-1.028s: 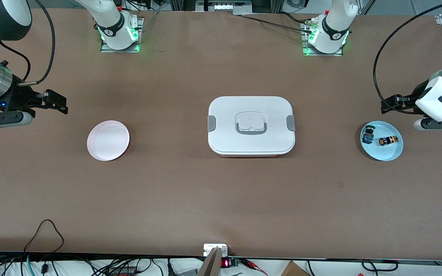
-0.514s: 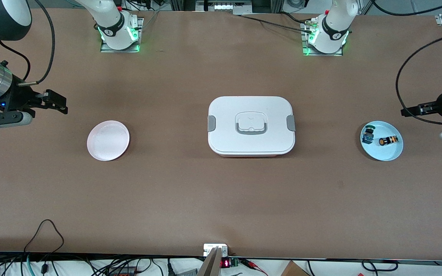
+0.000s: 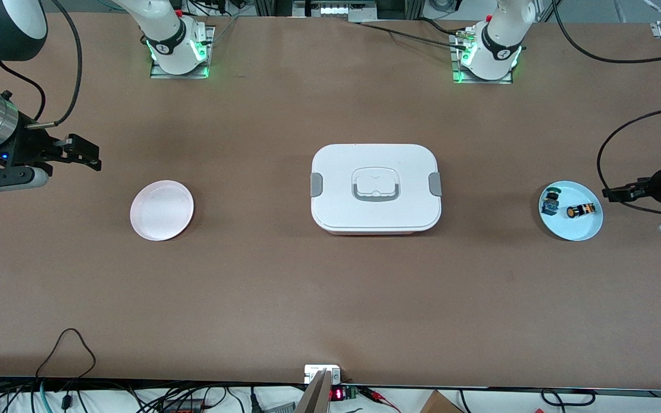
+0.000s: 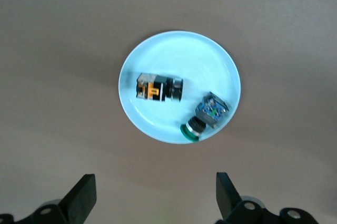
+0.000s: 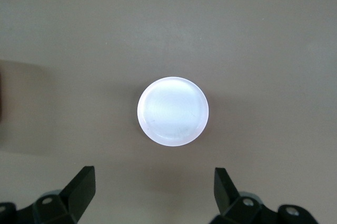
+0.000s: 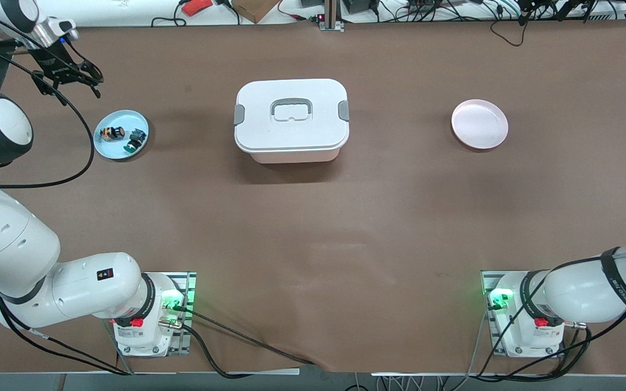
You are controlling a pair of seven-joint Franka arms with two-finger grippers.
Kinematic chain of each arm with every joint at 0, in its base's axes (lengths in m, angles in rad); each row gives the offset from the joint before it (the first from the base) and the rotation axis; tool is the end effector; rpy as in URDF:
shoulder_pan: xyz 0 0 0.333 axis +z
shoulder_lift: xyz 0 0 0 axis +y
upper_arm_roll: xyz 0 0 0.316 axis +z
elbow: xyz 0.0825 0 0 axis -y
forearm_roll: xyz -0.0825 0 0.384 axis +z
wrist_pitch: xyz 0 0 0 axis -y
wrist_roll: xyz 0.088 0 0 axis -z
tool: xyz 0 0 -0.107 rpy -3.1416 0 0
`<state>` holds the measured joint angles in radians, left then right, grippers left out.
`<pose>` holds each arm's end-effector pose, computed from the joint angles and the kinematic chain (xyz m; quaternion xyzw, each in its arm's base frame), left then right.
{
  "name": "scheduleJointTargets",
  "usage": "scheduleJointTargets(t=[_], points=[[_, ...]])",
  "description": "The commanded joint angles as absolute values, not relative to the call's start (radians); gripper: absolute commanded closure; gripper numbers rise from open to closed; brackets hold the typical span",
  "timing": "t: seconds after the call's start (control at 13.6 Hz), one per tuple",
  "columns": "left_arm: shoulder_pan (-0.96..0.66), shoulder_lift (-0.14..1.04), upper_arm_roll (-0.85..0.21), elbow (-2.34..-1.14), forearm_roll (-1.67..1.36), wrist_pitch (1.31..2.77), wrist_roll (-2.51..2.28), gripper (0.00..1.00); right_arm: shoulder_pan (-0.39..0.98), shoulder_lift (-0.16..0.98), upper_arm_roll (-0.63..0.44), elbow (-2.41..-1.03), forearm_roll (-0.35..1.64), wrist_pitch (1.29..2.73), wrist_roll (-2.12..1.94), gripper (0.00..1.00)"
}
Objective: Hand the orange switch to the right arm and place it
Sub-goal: 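Lower the left gripper over the orange switch on the blue plate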
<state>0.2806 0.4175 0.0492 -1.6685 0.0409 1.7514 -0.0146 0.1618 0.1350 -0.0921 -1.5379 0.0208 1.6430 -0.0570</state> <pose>0.5923 0.2037 0.3414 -0.9723 -0.1616 0.1688 0.0029 0.5975 0.0472 0.5687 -0.9979 -0.0627 0.0147 0.0041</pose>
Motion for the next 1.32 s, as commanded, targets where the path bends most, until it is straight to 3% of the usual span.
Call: scheduleJointTargets(t=[0.0, 0.66, 1.03, 1.25], points=[[0.291, 0.431, 0.038, -1.703, 0.057, 1.816, -0.002, 0.0, 0.158, 0.117, -0.087, -1.559, 0.012, 1.655, -0.058, 0.0], [0.322, 0.471, 0.038, -1.853, 0.052, 2.089, 0.058, 0.0, 0.156, 0.118, -0.09, -1.559, 0.012, 1.655, -0.058, 0.0], [0.331, 0.474, 0.038, -1.988, 0.051, 2.325, 0.058, 0.0, 0.155, 0.12, -0.094, -1.559, 0.012, 1.655, -0.06, 0.0], [0.334, 0.488, 0.037, -1.997, 0.041, 2.353, 0.057, 0.0, 0.155, 0.12, -0.094, -1.559, 0.012, 1.655, -0.06, 0.0]])
